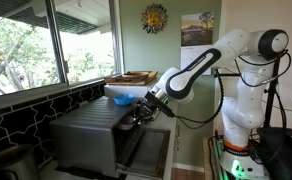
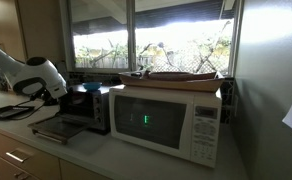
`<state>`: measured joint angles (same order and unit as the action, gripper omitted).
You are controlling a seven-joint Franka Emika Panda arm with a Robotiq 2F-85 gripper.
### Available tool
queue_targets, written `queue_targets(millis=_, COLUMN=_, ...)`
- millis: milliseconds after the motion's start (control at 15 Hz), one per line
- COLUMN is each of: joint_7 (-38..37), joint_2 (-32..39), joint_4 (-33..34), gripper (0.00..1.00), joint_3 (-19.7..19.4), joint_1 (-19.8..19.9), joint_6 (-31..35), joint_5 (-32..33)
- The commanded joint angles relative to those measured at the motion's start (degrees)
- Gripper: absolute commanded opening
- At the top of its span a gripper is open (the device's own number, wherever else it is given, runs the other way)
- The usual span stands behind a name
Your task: Remove the blue bowl from the microwave, put it on the left microwave and then put the purple bowl in the left microwave
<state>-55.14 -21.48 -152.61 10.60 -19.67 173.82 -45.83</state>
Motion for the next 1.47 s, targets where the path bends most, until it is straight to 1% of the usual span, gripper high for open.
queue_targets(millis=0, joint_7=2.7, joint_2=0.3, joint_4=0.2, gripper=0.35, joint_3=-2.2, joint_1=-3.0, joint_6=2.1, joint_5=-2.6)
queue_targets(millis=133, joint_7=3.3, joint_2=0.3, joint_4=0.4, gripper=0.49, joint_3=-2.9, joint_1=-3.9, joint_6=2.4, joint_5=-2.9)
queue_targets(millis=200, joint_7=3.6, joint_2=0.4, joint_4=0.5, gripper=0.58, joint_3=-3.3, joint_1=-4.3, joint_6=2.5, joint_5=-3.1)
queue_targets(millis=333, joint_7=3.9, joint_2=0.4, joint_4=0.7, gripper=0.71, joint_3=-3.9, joint_1=-5.0, joint_6=2.8, joint_5=-3.1)
queue_targets(millis=533, joint_7=4.6, joint_2=0.0, joint_4=0.6, gripper=0.94, joint_3=-5.2, joint_1=-6.7, joint_6=2.8, joint_5=-4.1)
queue_targets(millis=600, joint_7=4.3, joint_2=-0.4, joint_4=0.4, gripper=0.98, joint_3=-5.4, joint_1=-6.8, joint_6=1.5, joint_5=-4.2)
queue_targets(millis=733, joint_7=2.7, joint_2=-1.0, joint_4=-0.9, gripper=1.00, joint_3=-4.5, joint_1=-4.5, joint_6=-0.5, joint_5=-1.8)
queue_targets(millis=800, joint_7=3.4, joint_2=-2.0, joint_4=-1.2, gripper=1.00, joint_3=-4.8, joint_1=-4.4, joint_6=-1.4, joint_5=-1.4)
queue_targets(millis=867, joint_7=4.9, joint_2=-2.8, joint_4=-1.2, gripper=1.00, joint_3=-2.4, joint_1=-1.6, joint_6=-2.8, joint_5=-2.3)
queue_targets(millis=933, joint_7=6.0, joint_2=-4.4, joint_4=-1.5, gripper=1.00, joint_3=-6.0, joint_1=-4.8, joint_6=-4.6, joint_5=-1.0)
queue_targets(millis=1000, joint_7=8.4, joint_2=-5.5, joint_4=-1.4, gripper=1.00, joint_3=-3.5, joint_1=-1.5, joint_6=-7.3, joint_5=-1.6)
queue_targets(millis=1067, joint_7=10.3, joint_2=-7.0, joint_4=-1.3, gripper=1.00, joint_3=-3.9, joint_1=-1.0, joint_6=-11.2, joint_5=-0.9)
queue_targets(millis=1200, joint_7=14.3, joint_2=-10.0, joint_4=-1.4, gripper=1.00, joint_3=-3.6, joint_1=1.3, joint_6=-19.0, joint_5=1.5)
queue_targets(millis=1333, joint_7=16.4, joint_2=-13.0, joint_4=-0.8, gripper=1.00, joint_3=-3.3, joint_1=4.5, joint_6=-27.7, joint_5=5.9)
queue_targets(millis=1400, joint_7=16.4, joint_2=-14.6, joint_4=-0.2, gripper=1.00, joint_3=-3.0, joint_1=6.6, joint_6=-32.6, joint_5=9.3)
